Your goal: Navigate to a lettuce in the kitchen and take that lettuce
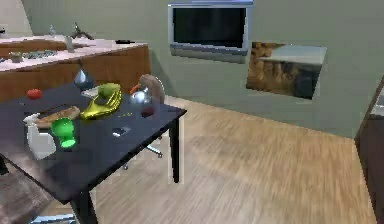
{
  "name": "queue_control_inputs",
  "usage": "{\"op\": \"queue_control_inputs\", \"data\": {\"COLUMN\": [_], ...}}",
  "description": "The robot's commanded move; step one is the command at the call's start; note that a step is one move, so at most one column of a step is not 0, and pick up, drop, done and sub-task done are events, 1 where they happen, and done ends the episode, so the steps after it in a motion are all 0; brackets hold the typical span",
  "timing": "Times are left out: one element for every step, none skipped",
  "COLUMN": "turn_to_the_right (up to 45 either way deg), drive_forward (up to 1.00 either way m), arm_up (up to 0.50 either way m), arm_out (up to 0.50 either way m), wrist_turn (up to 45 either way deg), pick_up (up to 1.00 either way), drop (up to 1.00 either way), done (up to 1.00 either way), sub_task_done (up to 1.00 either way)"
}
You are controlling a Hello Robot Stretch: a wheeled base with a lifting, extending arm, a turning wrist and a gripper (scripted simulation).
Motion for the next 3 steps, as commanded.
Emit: {"op": "queue_control_inputs", "data": {"turn_to_the_right": [15.0,0.0,-45.0], "drive_forward": [0.0,0.75,0.0], "arm_up": [0.0,0.0,0.0], "arm_out": [0.0,0.0,0.0], "wrist_turn": [0.0,0.0,0.0], "pick_up": [0.0,0.0,0.0], "drop": [0.0,0.0,0.0], "done": [0.0,0.0,0.0], "sub_task_done": [0.0,0.0,0.0]}}
